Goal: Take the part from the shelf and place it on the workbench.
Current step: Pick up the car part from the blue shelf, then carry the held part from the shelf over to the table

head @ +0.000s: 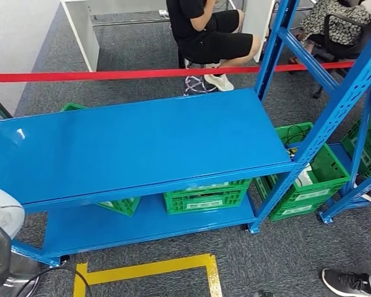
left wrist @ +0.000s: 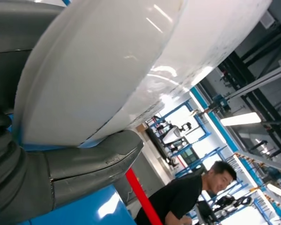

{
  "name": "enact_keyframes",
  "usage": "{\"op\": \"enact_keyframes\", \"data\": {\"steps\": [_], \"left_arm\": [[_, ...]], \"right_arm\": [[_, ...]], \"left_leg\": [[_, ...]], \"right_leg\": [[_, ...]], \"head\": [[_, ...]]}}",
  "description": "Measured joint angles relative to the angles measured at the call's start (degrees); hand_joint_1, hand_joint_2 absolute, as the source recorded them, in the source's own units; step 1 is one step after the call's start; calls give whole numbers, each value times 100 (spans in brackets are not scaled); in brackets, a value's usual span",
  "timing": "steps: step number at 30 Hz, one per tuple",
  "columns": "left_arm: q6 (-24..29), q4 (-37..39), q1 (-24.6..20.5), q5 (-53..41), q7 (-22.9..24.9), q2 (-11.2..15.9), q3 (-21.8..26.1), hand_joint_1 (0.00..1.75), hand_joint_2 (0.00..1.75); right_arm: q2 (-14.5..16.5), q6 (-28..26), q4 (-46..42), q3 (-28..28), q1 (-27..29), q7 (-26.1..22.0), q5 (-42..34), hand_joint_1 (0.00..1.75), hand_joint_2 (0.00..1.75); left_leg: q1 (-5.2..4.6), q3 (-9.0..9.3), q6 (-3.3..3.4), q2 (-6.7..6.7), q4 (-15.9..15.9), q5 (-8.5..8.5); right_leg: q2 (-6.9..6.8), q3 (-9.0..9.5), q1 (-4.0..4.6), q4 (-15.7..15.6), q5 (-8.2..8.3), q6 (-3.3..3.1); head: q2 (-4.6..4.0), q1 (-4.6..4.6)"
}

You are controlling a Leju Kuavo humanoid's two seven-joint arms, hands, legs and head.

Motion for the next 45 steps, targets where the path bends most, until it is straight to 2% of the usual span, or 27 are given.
{"op": "enact_keyframes", "data": {"steps": [2, 4, 5, 6, 7, 9, 11, 13, 15, 16, 18, 20, 21, 22, 24, 26, 28, 30, 31, 33, 35, 36, 38, 40, 42, 43, 45], "left_arm": [[-30, -9, -8, 23, -1, -27, 31, 175, 175], [-53, -11, -16, 33, 2, -50, 48, 175, 175], [-59, -11, -21, 36, 3, -61, 52, 175, 175], [-63, -11, -29, 38, 4, -69, 54, 175, 175], [-66, -11, -36, 39, 5, -75, 54, 175, 175], [-73, -11, -44, 40, 5, -86, 55, 175, 175], [-79, -11, -54, 38, 7, -97, 56, 175, 175], [-85, -11, -74, 27, 20, -105, 52, 175, 175], [-74, -11, -85, 20, 40, -111, 47, 175, 175], [-61, -10, -86, 20, 49, -114, 46, 175, 175], [-19, -9, -82, 40, 71, -117, 44, 175, 175], [24, -8, -58, 104, 88, -117, 46, 175, 175], [40, -7, -33, 149, 90, -115, 52, 175, 175], [51, -7, -1, 191, 86, -112, 66, 175, 175], [37, -8, 69, 268, 64, -107, 113, 175, 175], [-25, -10, 122, 313, 37, -109, 182, 175, 175], [-96, -14, 158, 324, 25, -114, 248, 175, 175], [-143, -16, 183, 320, 22, -127, 307, 175, 175], [-156, -16, 190, 313, 22, -139, 326, 175, 175], [-183, -16, 193, 293, 22, -161, 355, 175, 175], [-200, -16, 196, 280, 22, -176, 372, 175, 175], [-205, -16, 196, 279, 22, -182, 378, 175, 175], [-217, -16, 196, 278, 23, -188, 388, 175, 175], [-243, -16, 196, 264, 39, -194, 407, 175, 175], [-267, -22, 196, 223, 70, -199, 440, 175, 175], [-274, -28, 196, 204, 86, -200, 457, 175, 175], [-280, -45, 204, 191, 112, -202, 485, 175, 175]], "right_arm": [[0, 50, 102, -71, -57, -23, 11, 0, 175], [-1, 84, 192, -136, -118, -27, 18, 0, 175], [-1, 98, 233, -165, -149, -27, 18, 0, 175], [-1, 111, 269, -189, -174, -28, 18, 0, 175], [-1, 122, 299, -207, -190, -29, 18, 0, 175], [-1, 128, 333, -231, -212, -30, 15, 0, 175], [-1, 128, 355, -257, -238, -28, -6, 0, 175], [-1, 135, 370, -282, -257, -21, -51, 0, 175], [2, 173, 376, -299, -247, 2, -83, 0, 175], [4, 203, 377, -306, -236, 24, -86, 0, 175], [8, 279, 372, -313, -209, 91, -53, 0, 175], [8, 341, 353, -316, -171, 161, 26, 0, 175], [8, 364, 341, -317, -156, 184, 80, 0, 175], [8, 393, 333, -320, -149, 186, 135, 0, 175], [8, 473, 328, -324, -155, 137, 257, 0, 175], [8, 594, 329, -330, -179, 37, 397, 0, 175], [8, 730, 336, -338, -220, -64, 525, 0, 175], [8, 836, 364, -366, -266, -143, 614, 0, 175], [8, 865, 384, -387, -286, -176, 646, 0, 175], [8, 922, 433, -432, -321, -249, 705, 0, 175], [8, 960, 477, -464, -366, -300, 733, 0, 175], [8, 968, 498, -474, -388, -314, 734, 0, 175], [8, 977, 539, -483, -421, -327, 733, 0, 175], [8, 994, 586, -499, -459, -336, 727, 0, 175], [8, 1020, 623, -526, -504, -341, 714, 0, 175], [8, 1034, 643, -539, -518, -338, 709, 0, 175], [9, 1066, 688, -556, -516, -307, 712, 0, 175]], "left_leg": [[21, -121, 64, 24, -35, 140], [2, -283, 98, 37, -18, 256], [-10, -367, 101, 42, -6, 315], [-21, -453, 102, 47, 11, 372], [-32, -538, 100, 49, 36, 422], [-49, -687, 87, 50, 108, 492], [-66, -788, 50, 50, 185, 548], [-66, -845, -10, 54, 218, 622], [-53, -897, -72, 44, 249, 628], [-47, -942, -103, 35, 338, 500], [-14, -1080, -171, 21, 813, -29], [36, -1180, -237, 21, 1510, -489], [63, -1165, -266, 21, 1740, -530], [88, -1065, -290, 22, 1769, -419], [138, -610, -331, 21, 1224, -57], [143, -99, -337, 7, 414, 17], [113, 59, -284, -13, 55, -84], [103, -35, -163, -4, 44, -38], [100, -94, -88, 10, 51, 13], [88, -235, 34, 36, 46, 139], [46, -409, 83, 40, 58, 274], [21, -507, 95, 42, 70, 344], [-30, -702, 108, 45, 106, 469], [-73, -854, 107, 40, 138, 577], [-106, -932, 79, 41, 158, 685], [-108, -960, 56, 45, 160, 743], [-92, -1024, 2, 44, 167, 833]], "right_leg": [[10, -125, 2, 324, -410, 51], [9, -284, 5, 1011, -941, 81], [8, -317, 5, 1322, -1056, 88], [8, -285, 6, 1498, -1037, 89], [8, -149, 8, 1461, -898, 80], [8, 389, 17, 800, -620, 30], [10, 944, 37, -22, -636, -25], [14, 1102, 58, -356, -720, -56], [2, 1014, 37, -406, -655, -120], [-13, 965, 22, -421, -597, -164], [-43, 836, 4, -432, -472, -218], [-62, 701, 3, -415, -360, -218], [-69, 633, 2, -396, -305, -210], [-72, 558, -3, -365, -254, -196], [-69, 395, -24, -273, -178, -151], [-59, 259, -25, -174, -123, -85], [-52, 177, -14, -131, -39, -11], [-44, 118, -26, -124, 5, 67], [-38, 73, -35, -65, -100, 97], [-22, -87, -45, 365, -605, 127], [-13, -269, -38, 1113, -1102, 126], [-11, -291, -30, 1410, -1168, 115], [-10, -70, -1, 1453, -910, 54], [0, 524, 58, 754, -631, -63], [4, 1138, 108, -160, -699, -143], [4, 1291, 127, -436, -768, -152], [-8, 1285, 126, -594, -745, -155]], "head": [[-1, 12], [0, 25], [0, 26], [1, 26], [1, 26], [1, 26], [1, 22], [0, 20], [0, 19], [0, 10], [0, -18], [-1, -37], [-1, -37], [-1, -37], [-1, -38], [-1, -38], [0, -37], [-1, -35], [-1, -28], [-1, -8], [-1, 8], [-1, 11], [0, 13], [1, 12], [1, 2], [1, -2], [0, -8]]}}
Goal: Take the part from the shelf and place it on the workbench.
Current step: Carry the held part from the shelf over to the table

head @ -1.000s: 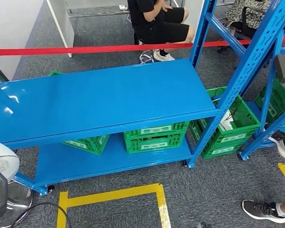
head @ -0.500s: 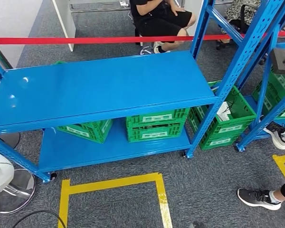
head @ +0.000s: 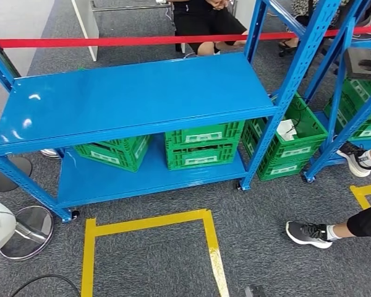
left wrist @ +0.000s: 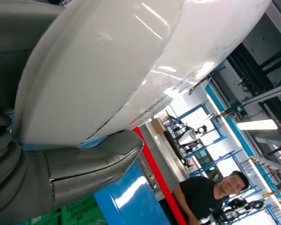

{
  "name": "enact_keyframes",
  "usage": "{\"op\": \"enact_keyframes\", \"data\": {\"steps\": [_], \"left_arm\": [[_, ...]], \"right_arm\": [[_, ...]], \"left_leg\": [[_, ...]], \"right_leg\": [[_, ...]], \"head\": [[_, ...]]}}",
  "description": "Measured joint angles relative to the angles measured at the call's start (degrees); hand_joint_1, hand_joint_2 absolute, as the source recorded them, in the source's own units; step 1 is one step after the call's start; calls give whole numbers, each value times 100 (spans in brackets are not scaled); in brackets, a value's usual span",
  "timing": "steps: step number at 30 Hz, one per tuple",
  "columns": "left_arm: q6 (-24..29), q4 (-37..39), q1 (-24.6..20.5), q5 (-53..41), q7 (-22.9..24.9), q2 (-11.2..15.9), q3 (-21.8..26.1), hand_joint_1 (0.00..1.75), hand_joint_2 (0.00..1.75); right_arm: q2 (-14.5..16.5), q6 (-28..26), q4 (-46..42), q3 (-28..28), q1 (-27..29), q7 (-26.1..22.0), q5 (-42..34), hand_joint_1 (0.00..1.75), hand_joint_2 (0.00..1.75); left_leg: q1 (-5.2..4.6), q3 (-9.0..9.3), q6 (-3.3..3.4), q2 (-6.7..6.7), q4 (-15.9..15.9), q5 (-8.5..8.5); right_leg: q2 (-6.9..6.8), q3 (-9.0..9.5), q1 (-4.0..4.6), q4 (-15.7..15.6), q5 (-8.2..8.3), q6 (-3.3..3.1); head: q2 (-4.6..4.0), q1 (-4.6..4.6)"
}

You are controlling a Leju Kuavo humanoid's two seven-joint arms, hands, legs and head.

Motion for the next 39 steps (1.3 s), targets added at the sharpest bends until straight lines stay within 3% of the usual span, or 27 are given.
{"op": "enact_keyframes", "data": {"steps": [1, 2, 5, 6, 7, 8, 9, 11, 13, 16, 18, 21, 22, 23, 24, 26, 28, 29, 31, 32, 33, 35, 36, 37, 38, 39], "left_arm": [[-1, -8, 8, 5, 9, -1, 12, 175, 175], [-1, -15, 16, 10, 15, -1, 25, 175, 175], [1, -23, 24, 20, 26, -5, 75, 175, 175], [2, -23, 25, 22, 28, -10, 91, 175, 175], [2, -23, 26, 26, 30, -13, 104, 175, 175], [2, -23, 28, 29, 30, -14, 114, 175, 175], [2, -24, 29, 32, 31, -15, 120, 175, 175], [3, -29, 28, 34, 31, -15, 126, 175, 175], [5, -43, 30, 54, 22, -17, 134, 175, 175], [19, -58, 76, 125, -7, -29, 160, 175, 175], [33, -67, 112, 201, -28, -53, 192, 175, 175], [27, -69, 132, 371, -88, -92, 236, 175, 175], [21, -69, 135, 410, -101, -103, 245, 175, 175], [15, -69, 136, 431, -108, -114, 250, 175, 175], [11, -69, 135, 441, -109, -125, 254, 175, 175], [7, -69, 133, 446, -110, -143, 261, 175, 175], [4, -68, 123, 448, -114, -155, 267, 175, 175], [2, -68, 120, 448, -116, -160, 269, 175, 175], [-1, -69, 130, 448, -121, -165, 276, 175, 175], [0, -69, 140, 448, -122, -168, 279, 175, 175], [2, -69, 145, 448, -123, -170, 283, 175, 175], [8, -69, 139, 448, -125, -177, 283, 175, 175], [19, -69, 132, 447, -125, -178, 279, 175, 175], [44, -69, 128, 446, -125, -178, 272, 175, 175], [82, -68, 127, 443, -125, -173, 261, 175, 175], [136, -68, 127, 436, -125, -164, 242, 175, 175]], "right_arm": [[1, 12, 21, -8, 8, 21, 3, 0, 175], [3, 23, 37, -14, 16, 39, 7, 0, 175], [9, 74, 65, -25, 20, 60, 18, 0, 175], [10, 90, 69, -26, 20, 63, 21, 0, 175], [10, 98, 73, -28, 19, 64, 22, 0, 175], [10, 102, 76, -30, 19, 67, 22, 0, 175], [10, 104, 80, -31, 19, 70, 24, 0, 175], [10, 109, 85, -32, 20, 77, 29, 0, 175], [10, 113, 84, -34, 26, 75, 34, 0, 175], [10, 106, 34, -33, 84, 136, 33, 0, 175], [10, 107, -85, -16, 178, 280, 26, 0, 175], [10, 141, -341, 22, 345, 473, 15, 0, 175], [10, 159, -425, 29, 389, 502, 14, 0, 175], [10, 176, -499, 35, 421, 517, 14, 0, 175], [10, 191, -562, 38, 444, 523, 14, 0, 175], [9, 204, -667, 43, 479, 532, 14, 0, 175], [9, 205, -751, 45, 519, 538, 13, 0, 175], [9, 206, -779, 45, 534, 539, 13, 0, 175], [10, 207, -817, 47, 552, 540, 14, 0, 175], [11, 208, -832, 48, 553, 542, 14, 0, 175], [13, 209, -846, 51, 558, 542, 13, 0, 175], [19, 215, -863, 64, 579, 538, 4, 0, 175], [21, 227, -875, 71, 600, 528, -11, 0, 175], [22, 256, -902, 78, 625, 516, -37, 0, 175], [22, 299, -947, 83, 652, 510, -68, 0, 175], [22, 347, -1010, 88, 686, 523, -96, 0, 175]], "left_leg": [[10, -38, -38, -12, 34, -49], [20, -80, -77, -25, 141, -203], [74, -254, -190, -41, 1045, -1046], [96, -287, -216, -41, 1384, -1210], [118, -268, -238, -40, 1596, -1226], [139, -173, -258, -39, 1621, -1114], [159, 3, -276, -35, 1451, -939], [184, 505, -323, 0, 721, -702], [175, 832, -309, 33, 117, -745], [159, 817, -205, 1, -64, -769], [171, 725, -90, -40, -87, -697], [144, 547, 42, -113, -53, -577], [126, 478, 60, -148, -35, -534], [106, 410, 66, -191, -18, -492], [85, 348, 68, -241, -2, -451], [50, 248, 67, -353, 20, -370], [44, 173, 35, -469, 33, -270], [61, 134, 1, -532, 32, -211], [87, 42, -76, -647, 32, -115], [85, -12, -113, -603, 66, -165], [82, -72, -154, -498, 178, -324], [112, -209, -252, -215, 715, -883], [147, -269, -304, -145, 1087, -1121], [183, -298, -354, -116, 1425, -1217], [219, -274, -399, -102, 1640, -1156], [254, -178, -441, -86, 1690, -961]], "right_leg": [[-17, -50, -10, -5, 58, -24], [-39, -105, -23, -13, 123, -54], [-102, -331, -33, 27, 289, -105], [-123, -415, -35, 64, 338, -102], [-145, -509, -40, 114, 386, -95], [-165, -610, -48, 172, 428, -82], [-183, -711, -61, 234, 464, -63], [-210, -901, -74, 353, 514, -11], [-240, -1020, -62, 429, 577, 50], [-261, -1113, -68, 456, 657, 138], [-160, -1229, -79, 686, 367, 192], [-17, -1475, -78, 1714, -387, 203], [-5, -1493, -72, 1979, -472, 190], [5, -1432, -64, 2063, -434, 166], [27, -1268, -54, 1930, -296, 128], [229, -722, -23, 1176, -2, -11], [488, -241, -11, 430, 62, -107], [541, -138, -4, 253, 36, -115], [413, -135, -8, 143, 95, -93], [322, -178, -22, 116, 146, -99], [223, -244, -41, 89, 198, -117], [26, -384, -59, 76, 269, -137], [-76, -453, -62, 83, 297, -137], [-178, -513, -64, 97, 327, -125], [-275, -574, -69, 118, 358, -109], [-371, -644, -78, 150, 385, -88]], "head": [[1, -1], [0, -11], [-1, -58], [-1, -64], [-1, -66], [-1, -65], [-1, -64], [-1, -69], [-1, -68], [-1, -66], [-1, -49], [-1, -21], [-1, -19], [-1, -19], [-1, -20], [-1, -24], [-1, -27], [-1, -25], [-1, -13], [-1, -17], [-1, -36], [-1, -69], [-1, -84], [-1, -83], [-1, -84], [-1, -85]]}}
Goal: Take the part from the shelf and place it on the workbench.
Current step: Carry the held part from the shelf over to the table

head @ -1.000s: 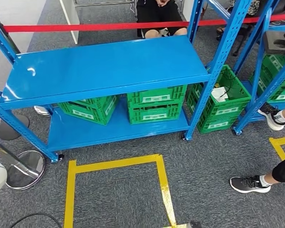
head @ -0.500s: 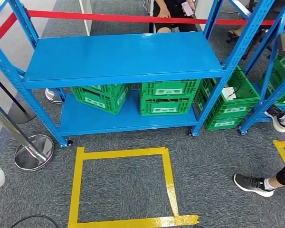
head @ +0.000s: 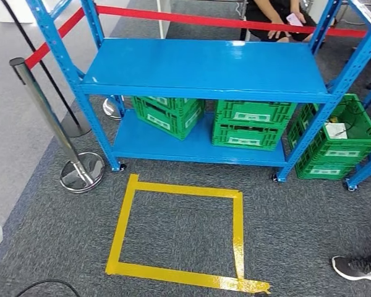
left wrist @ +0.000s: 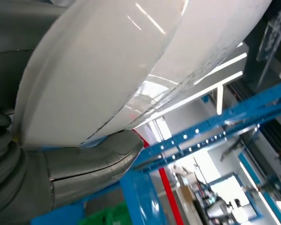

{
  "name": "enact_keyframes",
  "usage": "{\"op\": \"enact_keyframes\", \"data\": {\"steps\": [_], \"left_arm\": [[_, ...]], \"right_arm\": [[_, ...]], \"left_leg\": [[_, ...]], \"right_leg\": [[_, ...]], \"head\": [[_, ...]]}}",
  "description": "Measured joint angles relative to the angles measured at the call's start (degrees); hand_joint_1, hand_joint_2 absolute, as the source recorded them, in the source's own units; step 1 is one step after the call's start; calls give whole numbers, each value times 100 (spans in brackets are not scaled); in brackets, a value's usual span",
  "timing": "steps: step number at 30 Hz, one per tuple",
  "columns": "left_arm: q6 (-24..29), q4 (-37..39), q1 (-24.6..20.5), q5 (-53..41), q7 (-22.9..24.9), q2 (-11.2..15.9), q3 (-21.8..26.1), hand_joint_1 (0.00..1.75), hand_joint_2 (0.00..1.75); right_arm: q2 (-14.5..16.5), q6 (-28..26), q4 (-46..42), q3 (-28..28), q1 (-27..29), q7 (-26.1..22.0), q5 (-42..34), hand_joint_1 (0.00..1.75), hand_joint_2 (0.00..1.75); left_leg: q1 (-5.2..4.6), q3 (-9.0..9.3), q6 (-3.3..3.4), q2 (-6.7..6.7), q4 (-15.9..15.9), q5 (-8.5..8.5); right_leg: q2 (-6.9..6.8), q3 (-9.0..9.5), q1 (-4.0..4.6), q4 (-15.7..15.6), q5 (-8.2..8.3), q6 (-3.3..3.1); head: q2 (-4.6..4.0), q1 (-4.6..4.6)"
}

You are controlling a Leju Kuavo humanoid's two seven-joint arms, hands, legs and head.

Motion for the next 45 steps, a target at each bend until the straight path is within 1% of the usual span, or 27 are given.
{"op": "enact_keyframes", "data": {"steps": [2, 3, 5, 6, 7, 9, 12, 14, 15, 16, 18, 20, 22, 24, 26, 28, 30, 31, 33, 35, 36, 38, 39, 41, 43, 44, 45], "left_arm": [[122, 1, 5, -16, -1, 25, -57, 175, 175], [181, 0, 6, -17, -2, 38, -89, 175, 175], [269, 0, 10, 12, -30, 60, -134, 175, 175], [301, 0, 17, 38, -57, 71, -144, 175, 175], [336, 1, 36, 61, -92, 81, -151, 175, 175], [407, 1, 76, 81, -153, 99, -171, 175, 175], [473, 1, 84, 82, -194, 104, -227, 175, 175], [485, 0, 95, 99, -220, 103, -244, 175, 175], [485, -1, 107, 118, -247, 103, -241, 175, 175], [472, -5, 123, 143, -281, 102, -229, 175, 175], [399, -19, 168, 205, -360, 94, -165, 175, 175], [284, -43, 204, 237, -405, 69, -61, 175, 175], [192, -78, 241, 215, -417, 25, 37, 175, 175], [146, -114, 277, 184, -419, -26, 105, 175, 175], [116, -134, 276, 173, -405, -72, 157, 175, 175], [99, -139, 263, 166, -384, -120, 184, 175, 175], [140, -138, 243, 97, -344, -178, 158, 175, 175], [186, -137, 223, 30, -308, -205, 123, 175, 175], [318, -138, 164, -125, -224, -251, 11, 175, 175], [474, -138, 97, -217, -154, -266, -131, 175, 175], [547, -138, 78, -232, -126, -267, -192, 175, 175], [655, -140, 64, -240, -90, -266, -274, 175, 175], [677, -145, 65, -236, -81, -266, -296, 175, 175], [694, -154, 51, -223, -80, -265, -342, 175, 175], [702, -156, 41, -208, -79, -264, -382, 175, 175], [703, -156, 41, -204, -79, -264, -393, 175, 175], [703, -155, 43, -202, -79, -266, -400, 175, 175]], "right_arm": [[0, 68, -159, 12, 81, 99, -42, 0, 175], [1, 80, -241, 17, 131, 162, -58, 0, 175], [3, 80, -381, 32, 215, 257, -88, 0, 175], [5, 72, -433, 41, 242, 283, -99, 0, 175], [5, 60, -475, 49, 257, 301, -102, 0, 175], [5, 31, -529, 56, 270, 311, -80, 0, 175], [5, -12, -539, 56, 289, 250, 46, 0, 175], [5, -38, -522, 56, 280, 166, 204, 0, 175], [5, -41, -503, 55, 259, 105, 310, 0, 175], [5, -40, -476, 55, 229, 42, 416, 0, 175], [3, -43, -400, 46, 155, -92, 632, 0, 175], [3, -68, -317, 34, 97, -189, 781, 0, 175], [5, -106, -249, 26, 61, -229, 862, 0, 175], [5, -135, -210, 19, 35, -231, 917, 0, 175], [5, -154, -180, 13, 30, -231, 917, 0, 175], [5, -210, -153, 11, 38, -221, 824, 0, 175], [5, -314, -146, 12, 46, -149, 621, 0, 175], [5, -354, -149, 16, 53, -104, 512, 0, 175], [5, -391, -171, 36, 77, -53, 329, 0, 175], [5, -369, -204, 49, 91, -105, 263, 0, 175], [5, -351, -218, 50, 91, -152, 267, 0, 175], [5, -306, -246, 50, 85, -252, 361, 0, 175], [5, -277, -258, 50, 78, -290, 462, 0, 175], [5, -215, -272, 49, 64, -343, 678, 0, 175], [5, -170, -268, 45, 57, -366, 818, 0, 175], [5, -157, -263, 41, 55, -370, 851, 0, 175], [5, -148, -258, 37, 54, -375, 873, 0, 175]], "left_leg": [[56, 443, -72, 135, -437, 376], [59, 765, -87, 261, -875, 394], [32, 1231, -3, 441, -1628, 170], [8, 1294, 67, 436, -1802, 78], [-3, 1266, 149, 388, -1847, 59], [-11, 1179, 282, 295, -1855, 121], [-56, 1044, 442, 131, -1860, 245], [-116, 953, 483, -7, -1846, 315], [-146, 920, 491, -83, -1835, 341], [-170, 898, 495, -157, -1823, 361], [-201, 862, 489, -291, -1793, 386], [-202, 790, 451, -413, -1750, 417], [-189, 698, 382, -543, -1719, 465], [-192, 604, 322, -449, -1602, 392], [-179, 369, 257, -179, -1072, 52], [-136, 36, 185, -53, -280, -330], [-86, -42, 131, -22, 13, -388], [-63, 70, 113, -3, -147, -278], [-31, 561, 95, 149, -974, 94], [-56, 910, 151, 347, -1639, 307], [-78, 932, 198, 383, -1733, 320], [-103, 883, 309, 312, -1764, 347], [-99, 867, 360, 267, -1781, 374], [-87, 833, 456, 170, -1817, 437], [-103, 768, 513, 57, -1812, 477], [-116, 742, 526, -10, -1806, 491], [-129, 726, 533, -82, -1797, 502]], "right_leg": [[-166, -114, -16, 96, 43, 52], [-237, -151, -19, 155, 54, 82], [-351, -193, -7, 246, 92, 157], [-402, -220, -9, 267, 121, 194], [-450, -241, -10, 274, 151, 234], [-265, -334, -40, 408, 26, 297], [274, -697, -54, 1376, -607, 303], [373, -839, -31, 1886, -802, 260], [390, -757, -15, 1826, -734, 224], [421, -570, 1, 1546, -577, 179], [678, -83, 21, 722, -252, 63], [881, 178, 27, 243, -151, 3], [792, 205, 23, 162, -151, 12], [631, 206, -6, 107, -114, 10], [449, 185, -25, 73, -89, 2], [264, 130, -22, 76, -86, -3], [86, 93, -20, 78, -88, 0], [8, 93, -21, 78, -89, 4], [-134, 117, -25, 86, -94, 34], [-236, 145, -6, 116, -92, 97], [-277, 155, 3, 127, -83, 131], [-359, 154, 6, 129, -65, 197], [-313, 128, -5, 158, -107, 226], [-17, -52, -28, 521, -378, 266], [302, -424, -40, 1345, -784, 276], [360, -591, -38, 1706, -904, 273], [381, -672, -35, 1884, -910, 263]], "head": [[0, 0], [0, -1], [0, 2], [0, 8], [0, 10], [0, 21], [0, 49], [0, 55], [0, 55], [0, 56], [0, 51], [0, 44], [0, 47], [0, 39], [0, 11], [0, -4], [0, -3], [0, -3], [0, -2], [1, 8], [1, 17], [1, 38], [0, 42], [1, 61], [1, 78], [0, 80], [0, 79]]}}
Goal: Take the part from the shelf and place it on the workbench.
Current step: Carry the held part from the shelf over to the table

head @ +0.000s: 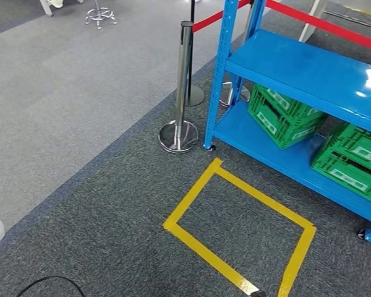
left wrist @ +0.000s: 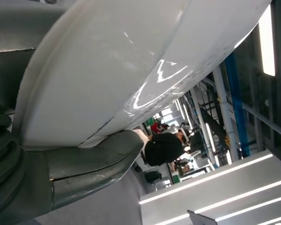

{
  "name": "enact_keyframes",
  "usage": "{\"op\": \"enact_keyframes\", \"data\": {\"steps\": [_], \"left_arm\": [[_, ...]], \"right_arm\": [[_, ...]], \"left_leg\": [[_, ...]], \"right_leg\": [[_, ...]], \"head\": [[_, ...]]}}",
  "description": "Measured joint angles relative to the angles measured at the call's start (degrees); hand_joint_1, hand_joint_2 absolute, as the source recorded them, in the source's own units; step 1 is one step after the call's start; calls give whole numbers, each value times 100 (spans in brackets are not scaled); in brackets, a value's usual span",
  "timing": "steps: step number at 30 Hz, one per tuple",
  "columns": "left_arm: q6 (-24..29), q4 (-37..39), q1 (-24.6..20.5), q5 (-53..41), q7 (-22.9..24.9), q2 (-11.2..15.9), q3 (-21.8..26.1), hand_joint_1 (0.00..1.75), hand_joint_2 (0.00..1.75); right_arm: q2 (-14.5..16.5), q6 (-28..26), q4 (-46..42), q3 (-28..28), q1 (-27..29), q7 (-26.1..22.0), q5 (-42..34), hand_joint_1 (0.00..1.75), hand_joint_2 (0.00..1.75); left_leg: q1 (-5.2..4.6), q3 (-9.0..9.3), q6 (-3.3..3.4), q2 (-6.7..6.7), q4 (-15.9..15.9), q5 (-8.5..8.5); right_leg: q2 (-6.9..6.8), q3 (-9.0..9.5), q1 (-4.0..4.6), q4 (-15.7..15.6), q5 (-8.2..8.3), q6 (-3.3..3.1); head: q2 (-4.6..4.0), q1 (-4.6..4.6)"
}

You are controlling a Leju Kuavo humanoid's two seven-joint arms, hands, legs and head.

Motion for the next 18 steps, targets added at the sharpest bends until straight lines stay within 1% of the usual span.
{"op": "enact_keyframes", "data": {"steps": [1, 2, 3, 4, 5, 6, 7, 8, 9, 10, 11, 12, 13, 14, 15, 16, 18], "left_arm": [[1, 1, 1, 3, 0, 0, -2, 175, 175], [0, 0, 1, 4, 0, 1, -3, 175, 175], [2, 0, 0, 5, 0, 1, -4, 175, 175], [5, 0, -4, 7, 0, 0, -4, 175, 175], [10, -1, -8, 6, 0, -1, -4, 175, 175], [19, -1, -13, 5, 0, -2, -5, 175, 175], [28, -1, -13, 4, 0, -2, -5, 175, 175], [38, -2, -10, 4, -1, -1, -6, 175, 175], [46, -2, -2, 9, -3, 3, -7, 175, 175], [54, -2, 1, 27, -9, 14, -8, 175, 175], [60, -2, -5, 48, -15, 30, -9, 175, 175], [64, -2, -14, 67, -20, 45, -10, 175, 175], [69, -2, -25, 82, -24, 58, -10, 175, 175], [72, -1, -31, 86, -24, 66, -11, 175, 175], [78, -1, -31, 87, -24, 72, -11, 175, 175], [87, 0, -29, 89, -24, 79, -12, 175, 175], [106, 1, -29, 92, -24, 94, -13, 175, 175]], "right_arm": [[-1, 3, 3, -4, -3, -4, 14, 0, 175], [-1, 4, 5, -9, -6, -6, 29, 0, 175], [-2, 6, 5, -13, -8, -8, 43, 0, 175], [-3, 7, 7, -22, -11, -6, 57, 0, 175], [-2, 11, 8, -29, -13, -4, 67, 0, 175], [-2, 19, 13, -37, -16, -2, 83, 0, 175], [-2, 31, 18, -44, -19, -3, 108, 0, 175], [-1, 43, 23, -50, -22, -10, 141, 0, 175], [-2, 55, 28, -57, -33, -22, 184, 0, 175], [-2, 64, 33, -70, -48, -39, 225, 0, 175], [-2, 69, 38, -85, -66, -56, 255, 0, 175], [-1, 78, 48, -101, -84, -68, 280, 0, 175], [-1, 87, 61, -121, -96, -75, 304, 0, 175], [-1, 97, 74, -136, -105, -77, 326, 0, 175], [-1, 111, 88, -156, -114, -77, 348, 0, 175], [-2, 126, 102, -173, -129, -74, 367, 0, 175], [-2, 153, 125, -193, -160, -66, 386, 0, 175]], "left_leg": [[-10, -8, 1, -76, 13, 6], [-18, -11, -1, -153, 27, 8], [-18, -14, -6, -229, 45, 7], [-23, -29, -21, -303, 69, 5], [-20, -62, -44, -373, 95, 8], [-10, -106, -80, -444, 116, 19], [3, -155, -126, -518, 128, 40], [16, -194, -169, -598, 133, 66], [21, -226, -203, -595, 156, 62], [17, -277, -232, -506, 245, 3], [9, -371, -256, -356, 446, -125], [11, -517, -280, -167, 767, -314], [19, -699, -308, -36, 1164, -513], [33, -863, -332, 30, 1532, -666], [48, -953, -350, 57, 1756, -728], [60, -930, -363, 74, 1757, -680], [75, -666, -371, 113, 1325, -425]], "right_leg": [[14, 38, 2, -78, 119, -16], [46, 178, 2, -372, 325, -39], [161, 377, 0, -795, 547, -67], [332, 557, -8, -1188, 704, -91], [476, 687, -14, -1481, 782, -104], [586, 761, -14, -1640, 795, -112], [595, 781, -11, -1676, 778, -115], [523, 796, -9, -1699, 785, -122], [439, 808, -15, -1715, 805, -142], [349, 816, -25, -1739, 824, -166], [250, 825, -36, -1765, 840, -186], [148, 828, -37, -1776, 845, -200], [49, 806, -31, -1777, 842, -208], [-55, 784, -25, -1774, 837, -210], [-155, 764, -22, -1772, 829, -211], [-247, 747, -20, -1770, 821, -208], [-377, 757, -19, -1768, 809, -198]], "head": [[0, 0], [0, 0], [0, 0], [0, -3], [1, -3], [1, -6], [1, -8], [2, -8], [1, -10], [1, -18], [1, -31], [0, -40], [0, -52], [0, -55], [0, -54], [0, -55], [0, -53]]}}
